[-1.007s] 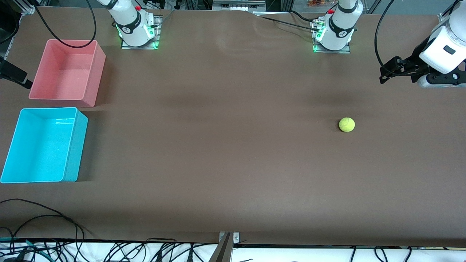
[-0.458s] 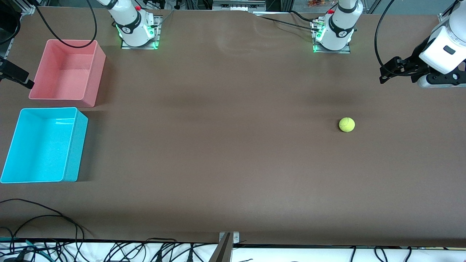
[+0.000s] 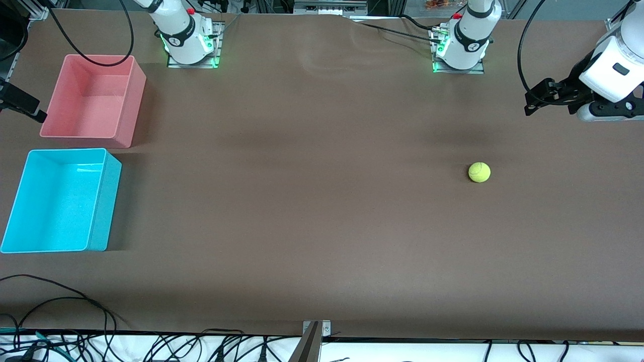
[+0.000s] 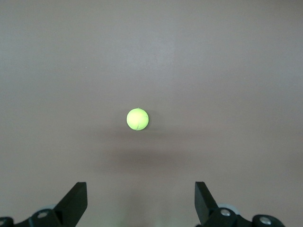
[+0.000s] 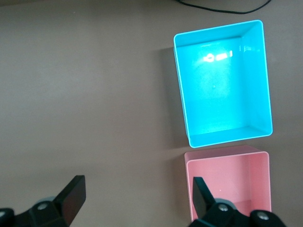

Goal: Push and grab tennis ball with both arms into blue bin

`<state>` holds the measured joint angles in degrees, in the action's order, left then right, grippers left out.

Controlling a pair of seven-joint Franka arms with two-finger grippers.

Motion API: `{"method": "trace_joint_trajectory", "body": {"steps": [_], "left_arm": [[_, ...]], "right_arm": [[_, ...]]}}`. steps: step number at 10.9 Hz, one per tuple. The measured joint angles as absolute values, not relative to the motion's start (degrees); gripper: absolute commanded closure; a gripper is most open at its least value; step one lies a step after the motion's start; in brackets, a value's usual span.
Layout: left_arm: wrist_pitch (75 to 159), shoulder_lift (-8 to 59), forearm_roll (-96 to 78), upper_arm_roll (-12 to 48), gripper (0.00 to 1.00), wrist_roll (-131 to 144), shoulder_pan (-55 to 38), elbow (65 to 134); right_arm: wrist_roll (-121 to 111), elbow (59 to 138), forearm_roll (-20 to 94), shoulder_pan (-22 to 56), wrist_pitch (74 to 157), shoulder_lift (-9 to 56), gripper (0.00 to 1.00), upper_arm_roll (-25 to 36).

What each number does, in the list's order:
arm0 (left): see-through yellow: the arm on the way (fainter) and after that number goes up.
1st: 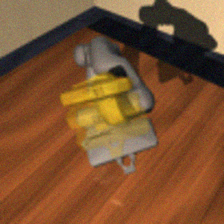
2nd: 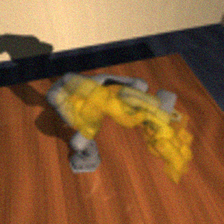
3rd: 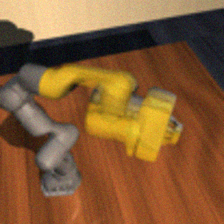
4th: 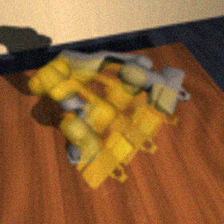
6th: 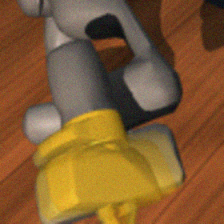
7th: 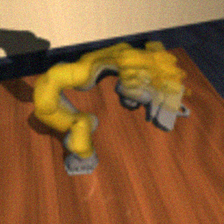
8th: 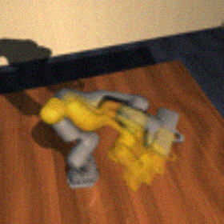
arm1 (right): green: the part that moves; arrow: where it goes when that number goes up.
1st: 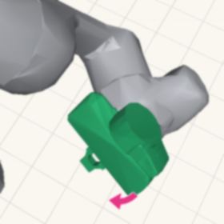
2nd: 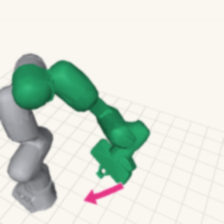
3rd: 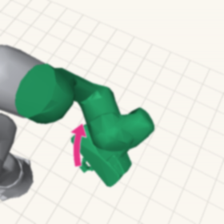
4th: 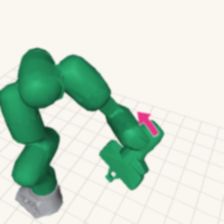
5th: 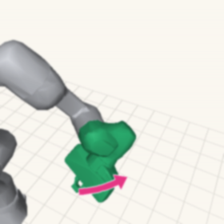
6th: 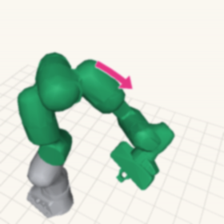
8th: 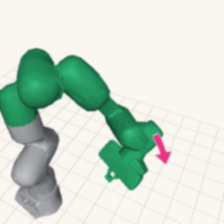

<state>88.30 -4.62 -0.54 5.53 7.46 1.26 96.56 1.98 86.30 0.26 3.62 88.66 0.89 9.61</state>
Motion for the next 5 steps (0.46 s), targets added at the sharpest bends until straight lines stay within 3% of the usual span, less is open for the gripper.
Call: {"method": "trace_joint_trajectory", "body": {"steps": [5], "left_arm": [[88.3,-4.6,-0.5,5.5,0.00,7.5,1.3,96.6]], "right_arm": [[2.0,86.3,0.3,3.5,89.3,1.1,0.00,9.7]]}}
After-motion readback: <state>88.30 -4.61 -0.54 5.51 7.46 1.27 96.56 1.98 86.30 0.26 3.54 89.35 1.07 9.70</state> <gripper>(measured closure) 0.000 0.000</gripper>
